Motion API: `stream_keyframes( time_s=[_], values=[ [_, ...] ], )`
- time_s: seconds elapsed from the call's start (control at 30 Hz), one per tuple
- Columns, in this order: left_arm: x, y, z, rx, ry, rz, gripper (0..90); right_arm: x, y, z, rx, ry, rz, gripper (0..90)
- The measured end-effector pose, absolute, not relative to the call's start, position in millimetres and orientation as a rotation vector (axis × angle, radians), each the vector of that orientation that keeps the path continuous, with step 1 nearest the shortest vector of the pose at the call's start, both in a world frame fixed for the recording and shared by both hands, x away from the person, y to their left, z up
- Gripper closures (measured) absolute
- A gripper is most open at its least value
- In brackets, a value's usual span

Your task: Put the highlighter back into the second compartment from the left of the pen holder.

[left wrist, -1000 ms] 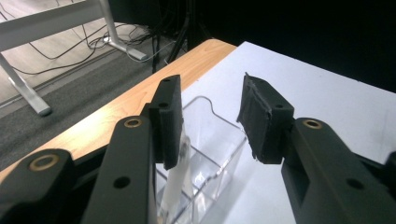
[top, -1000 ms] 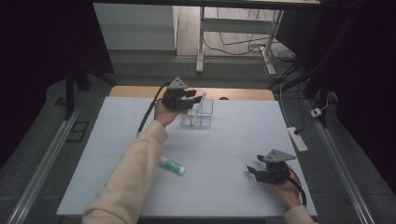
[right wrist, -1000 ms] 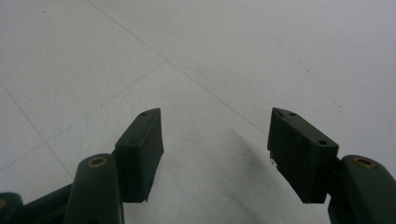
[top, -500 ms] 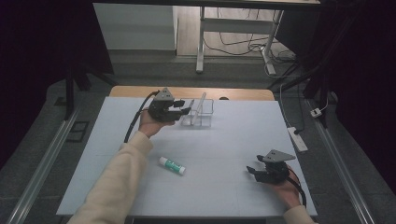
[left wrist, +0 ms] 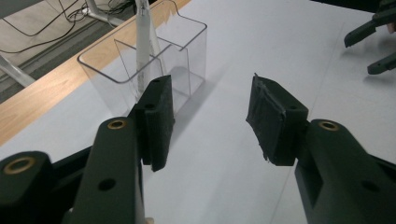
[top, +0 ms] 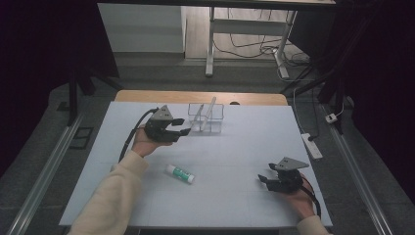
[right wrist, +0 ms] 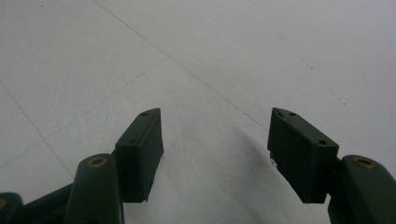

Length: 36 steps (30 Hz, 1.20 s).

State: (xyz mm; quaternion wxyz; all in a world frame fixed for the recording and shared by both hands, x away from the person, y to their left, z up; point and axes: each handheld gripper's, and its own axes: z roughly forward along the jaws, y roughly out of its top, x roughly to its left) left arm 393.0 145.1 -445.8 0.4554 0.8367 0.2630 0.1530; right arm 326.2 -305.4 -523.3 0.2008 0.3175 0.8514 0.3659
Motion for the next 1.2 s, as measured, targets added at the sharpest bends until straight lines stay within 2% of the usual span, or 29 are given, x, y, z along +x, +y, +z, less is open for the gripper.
stream_keyframes(
  time_s=[0.5, 1.2],
  values=[
    [360.0, 158.1, -459.3, 2.123, 0.67, 0.346, 46.9, 325.5, -304.9, -523.0, 0.889, 2.377, 1.029, 35.3],
    [315.6, 181.8, -485.9, 2.155, 0.784, 0.34, 43.2, 325.4, -305.5, -522.2, 0.889, 2.371, 1.036, 35.3]
  ],
)
